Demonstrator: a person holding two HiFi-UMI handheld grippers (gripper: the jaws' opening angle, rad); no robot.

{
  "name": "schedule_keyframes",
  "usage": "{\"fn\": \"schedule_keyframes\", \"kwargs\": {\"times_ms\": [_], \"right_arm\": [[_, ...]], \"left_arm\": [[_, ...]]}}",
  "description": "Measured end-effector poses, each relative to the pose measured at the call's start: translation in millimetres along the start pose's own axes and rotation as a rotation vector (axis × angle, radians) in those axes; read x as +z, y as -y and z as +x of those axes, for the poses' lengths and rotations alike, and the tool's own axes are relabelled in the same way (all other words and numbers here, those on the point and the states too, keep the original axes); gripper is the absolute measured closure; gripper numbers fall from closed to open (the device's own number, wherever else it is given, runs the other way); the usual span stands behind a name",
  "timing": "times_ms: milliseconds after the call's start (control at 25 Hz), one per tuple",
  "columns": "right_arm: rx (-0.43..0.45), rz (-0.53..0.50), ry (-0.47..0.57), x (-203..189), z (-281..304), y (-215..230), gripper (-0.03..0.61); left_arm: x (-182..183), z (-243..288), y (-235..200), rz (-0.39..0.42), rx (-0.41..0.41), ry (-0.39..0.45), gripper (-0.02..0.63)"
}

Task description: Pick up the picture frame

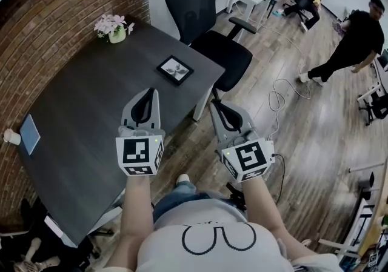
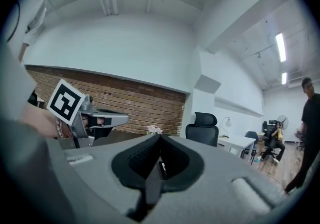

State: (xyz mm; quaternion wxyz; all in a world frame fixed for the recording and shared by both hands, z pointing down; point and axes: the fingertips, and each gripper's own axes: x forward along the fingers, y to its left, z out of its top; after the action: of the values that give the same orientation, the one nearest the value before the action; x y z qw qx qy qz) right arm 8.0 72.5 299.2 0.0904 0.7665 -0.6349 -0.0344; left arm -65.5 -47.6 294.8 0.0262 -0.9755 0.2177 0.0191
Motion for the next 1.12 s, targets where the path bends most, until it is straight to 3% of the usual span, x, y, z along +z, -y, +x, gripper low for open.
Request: {"fn": "schedule_keyframes", "kwargs": {"times_ms": [560,800,1120], "right_arm": [[0.037,0.021,-0.011,-18.1,90.0,42.6,0.578],[0.104,0.046,0.002,-29.0,143.3,73.8,0.578],[0.233,0.041,-0.01,-43.0,223.1,126.9,0.578]], "left_arm": [[-22.0,48.3,-55.2,-0.028,0.094,-0.022,0.614],[-37.5,85.8,-75.6,-0.037,0.187,-0.062,0.614],[-64.9,162.6,-95.8,-0.107,0.315,-0.148,0.614]]}}
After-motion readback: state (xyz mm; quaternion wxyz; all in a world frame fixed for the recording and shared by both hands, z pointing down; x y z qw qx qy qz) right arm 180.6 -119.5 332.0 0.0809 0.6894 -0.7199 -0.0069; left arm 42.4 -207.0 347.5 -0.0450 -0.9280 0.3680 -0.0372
